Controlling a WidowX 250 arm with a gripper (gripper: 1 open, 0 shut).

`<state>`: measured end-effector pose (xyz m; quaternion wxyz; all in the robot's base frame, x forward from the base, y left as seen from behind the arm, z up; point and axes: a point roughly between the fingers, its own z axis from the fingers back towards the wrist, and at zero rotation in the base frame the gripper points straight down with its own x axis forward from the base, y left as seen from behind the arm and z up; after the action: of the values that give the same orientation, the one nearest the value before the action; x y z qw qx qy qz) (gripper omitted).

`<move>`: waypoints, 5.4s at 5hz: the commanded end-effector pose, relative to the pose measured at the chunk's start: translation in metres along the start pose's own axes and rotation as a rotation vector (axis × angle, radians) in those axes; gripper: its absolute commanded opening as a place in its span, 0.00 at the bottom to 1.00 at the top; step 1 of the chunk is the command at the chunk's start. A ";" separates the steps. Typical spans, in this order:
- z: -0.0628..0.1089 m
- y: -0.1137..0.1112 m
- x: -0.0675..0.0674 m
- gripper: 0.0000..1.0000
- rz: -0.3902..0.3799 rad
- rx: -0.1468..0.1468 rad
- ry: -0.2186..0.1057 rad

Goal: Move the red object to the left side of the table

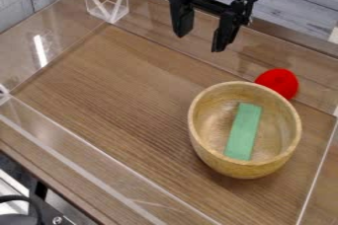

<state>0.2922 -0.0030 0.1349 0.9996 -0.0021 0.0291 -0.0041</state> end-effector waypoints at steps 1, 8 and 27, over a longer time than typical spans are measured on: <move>-0.008 0.004 -0.005 1.00 -0.034 -0.005 0.034; -0.055 -0.094 0.089 1.00 0.353 -0.117 -0.014; -0.006 0.083 0.031 0.00 0.464 -0.235 -0.286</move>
<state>0.3202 0.0822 0.1160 0.9591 -0.1139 -0.0936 0.2415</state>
